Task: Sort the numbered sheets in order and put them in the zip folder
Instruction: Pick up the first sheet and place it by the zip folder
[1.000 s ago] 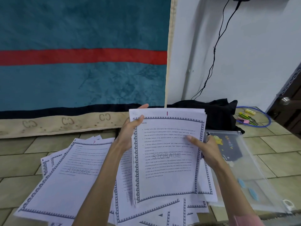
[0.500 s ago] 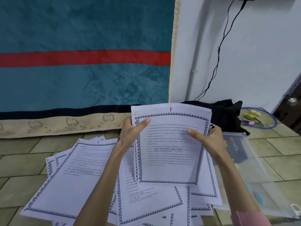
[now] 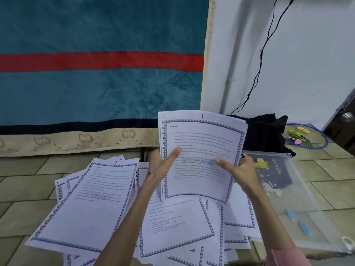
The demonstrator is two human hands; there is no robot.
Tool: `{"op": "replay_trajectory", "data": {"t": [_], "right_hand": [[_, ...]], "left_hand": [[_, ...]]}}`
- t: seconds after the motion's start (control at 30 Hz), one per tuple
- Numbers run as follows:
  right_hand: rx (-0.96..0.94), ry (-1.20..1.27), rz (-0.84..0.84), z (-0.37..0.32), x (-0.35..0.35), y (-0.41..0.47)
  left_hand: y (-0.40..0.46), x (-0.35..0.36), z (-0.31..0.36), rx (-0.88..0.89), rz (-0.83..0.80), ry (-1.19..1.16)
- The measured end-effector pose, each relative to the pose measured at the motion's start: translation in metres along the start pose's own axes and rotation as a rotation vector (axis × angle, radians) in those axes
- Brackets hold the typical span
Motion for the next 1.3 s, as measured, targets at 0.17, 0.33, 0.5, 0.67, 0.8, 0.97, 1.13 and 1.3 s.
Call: {"op": "replay_trajectory", "data": {"t": [0.17, 0.33, 0.5, 0.67, 0.8, 0.97, 1.13, 1.3], "right_hand": [[0.036, 0.042, 0.005, 0.014, 0.001, -0.003], [0.022, 0.072, 0.028, 0.016, -0.001, -0.004], [0.015, 0.091, 0.005, 0.017, 0.001, -0.004], [0.039, 0.061, 0.043, 0.024, 0.002, -0.002], [0.046, 0.018, 0.064, 0.029, 0.001, -0.004], [0.086, -0.031, 0.085, 0.03, 0.004, -0.006], [0.061, -0.045, 0.036, 0.023, -0.005, 0.005], [0.11, -0.021, -0.135, 0.018, -0.013, 0.01]], "left_hand": [[-0.005, 0.002, -0.025, -0.071, -0.008, 0.045], [-0.005, 0.001, -0.03, -0.117, -0.026, -0.021], [-0.008, 0.001, -0.036, -0.138, 0.039, -0.026], [-0.006, -0.001, -0.039, -0.123, 0.076, -0.03], [-0.011, -0.001, -0.04, -0.062, 0.073, 0.035], [-0.016, 0.002, -0.044, -0.014, 0.129, 0.041], [-0.009, 0.001, -0.05, -0.031, -0.005, 0.134], [0.004, 0.004, -0.022, -0.206, -0.168, -0.048]]}}
Point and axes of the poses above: each hand's wrist, its own y-axis towards the middle knuckle, its own x-axis out of the palm, z = x × y, the point moved 6 cm from there along y, towards the middle knuckle, and after that the axes turned 14 degrees about z, right-handed, at the moved point
